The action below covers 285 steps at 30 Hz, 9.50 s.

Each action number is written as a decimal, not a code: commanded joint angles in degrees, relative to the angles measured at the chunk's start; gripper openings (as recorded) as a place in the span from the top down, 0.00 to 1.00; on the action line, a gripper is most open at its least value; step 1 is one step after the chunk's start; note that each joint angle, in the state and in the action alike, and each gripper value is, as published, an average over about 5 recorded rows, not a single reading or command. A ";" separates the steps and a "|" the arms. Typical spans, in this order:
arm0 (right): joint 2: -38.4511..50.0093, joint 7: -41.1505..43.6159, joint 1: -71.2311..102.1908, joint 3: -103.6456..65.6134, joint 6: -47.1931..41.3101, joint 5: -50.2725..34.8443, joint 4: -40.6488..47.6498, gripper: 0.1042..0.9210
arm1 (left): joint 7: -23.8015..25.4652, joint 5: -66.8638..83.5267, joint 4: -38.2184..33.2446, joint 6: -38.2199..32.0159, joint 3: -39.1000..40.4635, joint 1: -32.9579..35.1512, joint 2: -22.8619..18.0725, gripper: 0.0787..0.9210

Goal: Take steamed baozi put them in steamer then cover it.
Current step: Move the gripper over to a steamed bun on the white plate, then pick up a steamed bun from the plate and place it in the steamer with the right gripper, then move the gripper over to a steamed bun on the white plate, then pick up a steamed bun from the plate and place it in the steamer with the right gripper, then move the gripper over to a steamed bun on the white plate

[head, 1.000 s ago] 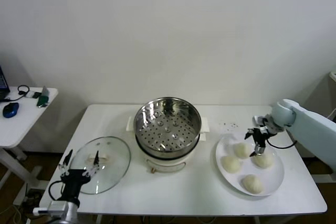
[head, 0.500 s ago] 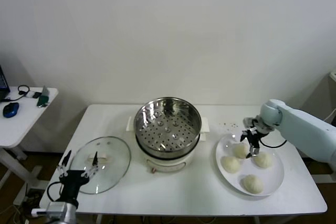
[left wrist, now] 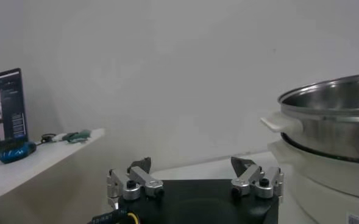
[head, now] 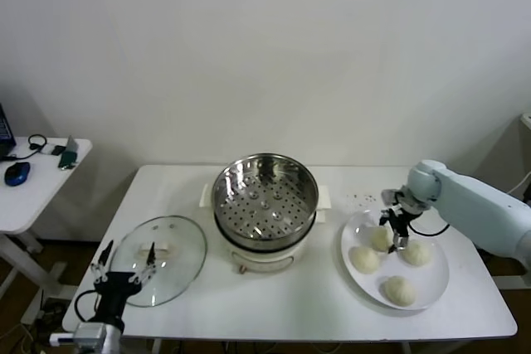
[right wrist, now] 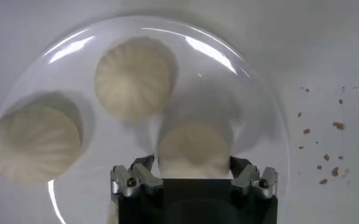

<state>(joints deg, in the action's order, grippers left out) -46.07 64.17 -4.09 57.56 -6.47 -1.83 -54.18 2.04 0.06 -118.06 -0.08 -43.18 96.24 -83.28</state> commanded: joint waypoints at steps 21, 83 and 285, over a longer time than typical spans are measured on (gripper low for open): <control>0.77 0.32 -13.91 7.50 4.19 -4.48 -2.27 0.27 | 0.19 0.57 -1.21 -0.19 0.11 1.63 0.01 0.12; -41.82 0.75 -17.18 10.91 39.56 28.30 7.52 0.23 | -0.56 -0.32 -3.45 1.59 2.26 1.06 0.92 0.12; -4.44 -1.33 -47.32 34.18 -8.42 -39.04 -26.09 0.12 | -0.64 2.69 -7.20 -0.59 2.16 5.90 3.36 0.12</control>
<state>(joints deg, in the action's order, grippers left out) -64.44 60.88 -45.30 89.96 -15.87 -43.06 -70.87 1.41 2.90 -125.29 -0.76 -41.02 102.21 -80.06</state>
